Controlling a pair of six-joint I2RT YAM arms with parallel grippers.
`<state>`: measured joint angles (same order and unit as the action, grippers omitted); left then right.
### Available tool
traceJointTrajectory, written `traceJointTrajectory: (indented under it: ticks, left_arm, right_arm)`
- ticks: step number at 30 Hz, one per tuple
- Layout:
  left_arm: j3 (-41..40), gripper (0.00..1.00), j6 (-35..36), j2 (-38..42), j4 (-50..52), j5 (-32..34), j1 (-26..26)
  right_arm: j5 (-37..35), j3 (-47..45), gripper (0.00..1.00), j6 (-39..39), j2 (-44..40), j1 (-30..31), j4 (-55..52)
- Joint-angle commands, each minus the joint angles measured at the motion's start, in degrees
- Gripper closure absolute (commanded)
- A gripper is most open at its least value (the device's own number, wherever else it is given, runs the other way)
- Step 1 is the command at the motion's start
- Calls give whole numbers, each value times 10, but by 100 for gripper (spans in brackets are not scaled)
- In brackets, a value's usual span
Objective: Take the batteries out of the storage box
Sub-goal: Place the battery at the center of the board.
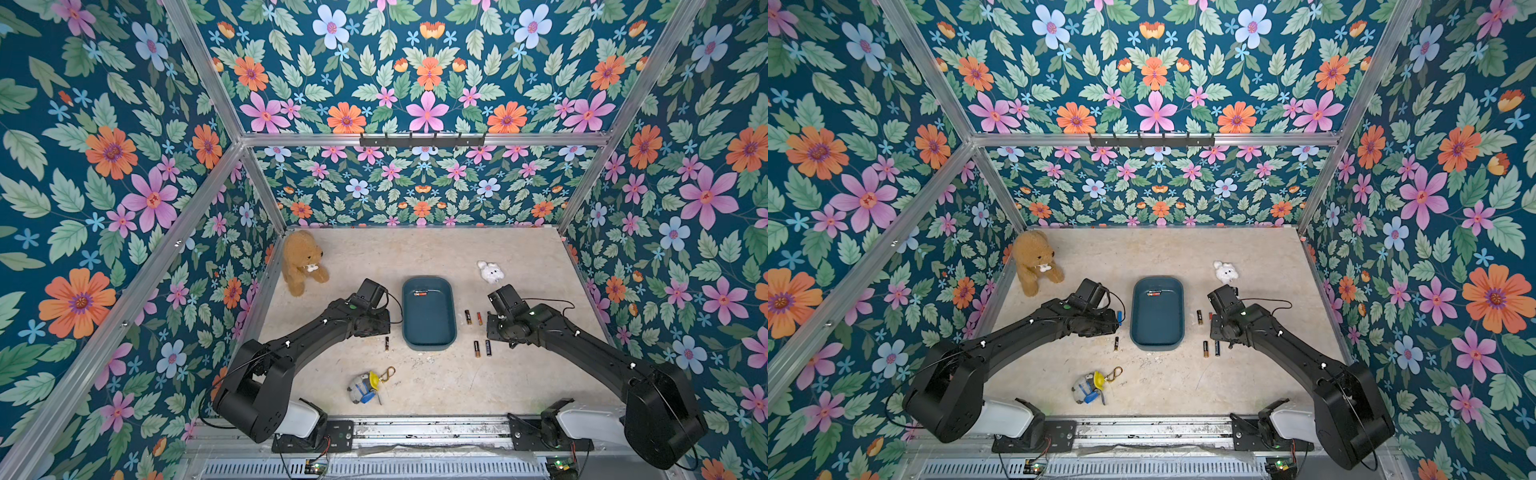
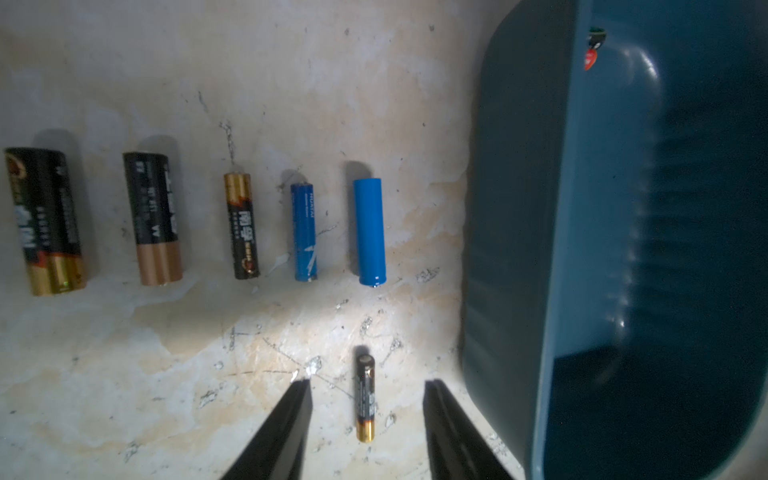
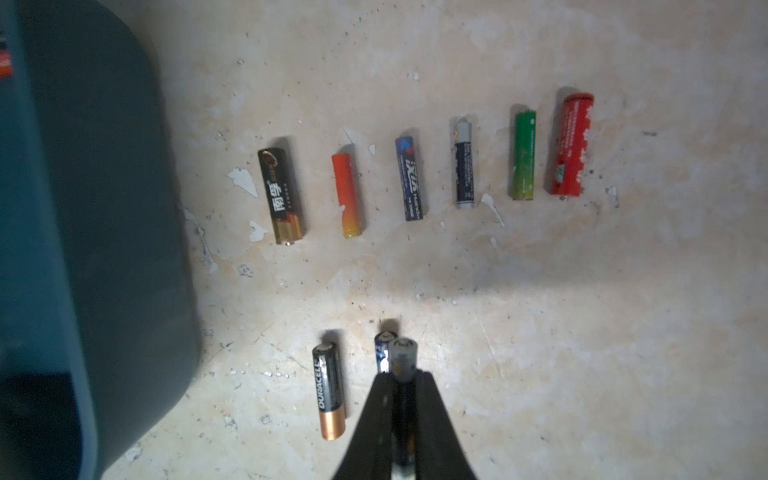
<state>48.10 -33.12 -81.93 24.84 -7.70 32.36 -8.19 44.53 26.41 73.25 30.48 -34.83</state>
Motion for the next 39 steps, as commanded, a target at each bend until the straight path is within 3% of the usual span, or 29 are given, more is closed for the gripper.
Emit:
traceJointTrajectory:
  ticks: [1, 14, 39]
  left_arm:
    - [-3, 50, 4, 0, -9, -3, 0]
    - [-10, 50, 8, 3, -7, -3, -3]
    - [-4, 50, 10, -8, -9, -9, -5]
  right_arm:
    - [-14, -1, 88, 16, 3, 0, 2]
    - [-13, -39, 88, 53, 36, -1, 20]
    - [-10, -51, 86, 48, 92, -7, 38]
